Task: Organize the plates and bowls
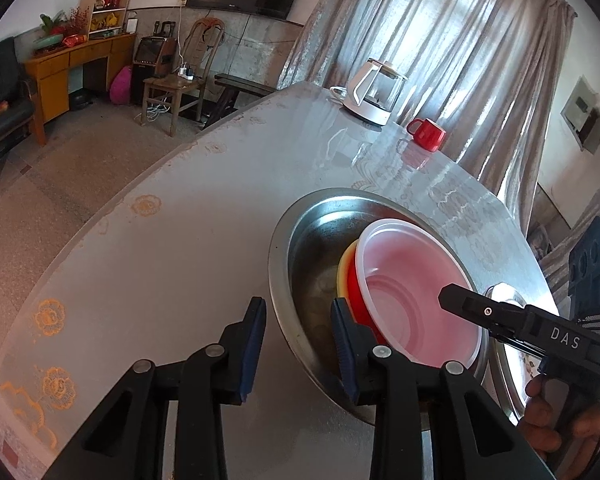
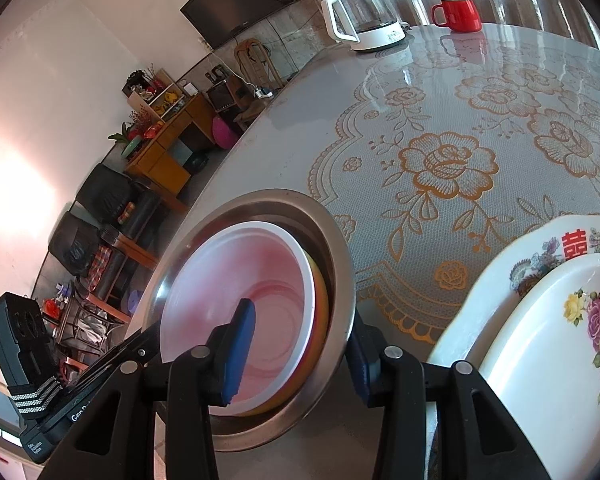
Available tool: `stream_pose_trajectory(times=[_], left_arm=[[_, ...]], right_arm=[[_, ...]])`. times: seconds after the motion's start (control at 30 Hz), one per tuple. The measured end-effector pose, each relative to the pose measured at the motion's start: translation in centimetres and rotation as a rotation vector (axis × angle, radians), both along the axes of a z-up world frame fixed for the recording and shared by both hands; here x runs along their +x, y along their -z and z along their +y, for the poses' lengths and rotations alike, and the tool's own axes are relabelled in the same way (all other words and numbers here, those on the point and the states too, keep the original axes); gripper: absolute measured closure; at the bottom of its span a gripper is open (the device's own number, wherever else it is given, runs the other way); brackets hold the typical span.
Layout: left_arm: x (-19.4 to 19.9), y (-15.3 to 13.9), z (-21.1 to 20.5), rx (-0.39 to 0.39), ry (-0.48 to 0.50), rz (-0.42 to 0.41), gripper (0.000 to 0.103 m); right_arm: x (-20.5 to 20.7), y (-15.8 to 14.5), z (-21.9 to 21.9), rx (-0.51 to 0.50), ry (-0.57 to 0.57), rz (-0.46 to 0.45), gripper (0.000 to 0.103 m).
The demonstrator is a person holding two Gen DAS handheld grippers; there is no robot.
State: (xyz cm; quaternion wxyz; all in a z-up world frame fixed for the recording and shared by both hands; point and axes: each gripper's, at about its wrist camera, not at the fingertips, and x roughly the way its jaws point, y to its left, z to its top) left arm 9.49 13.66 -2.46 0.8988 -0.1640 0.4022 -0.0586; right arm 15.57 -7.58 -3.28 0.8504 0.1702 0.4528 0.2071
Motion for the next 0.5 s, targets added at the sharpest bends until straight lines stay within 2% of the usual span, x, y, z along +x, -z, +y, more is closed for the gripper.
stream_pose_trajectory(times=[0.3, 0.5], left_arm=[[-0.3, 0.1, 0.1, -0.029, 0.001, 0.001, 0.070], [-0.8, 0.1, 2.7, -0.138, -0.045, -0.001, 0.063]], right_arm=[[-0.2, 0.0, 0.1, 0.000, 0.002, 0.007, 0.059], [-0.5, 0.0, -0.3, 0.017, 0.010, 0.011, 0.059]])
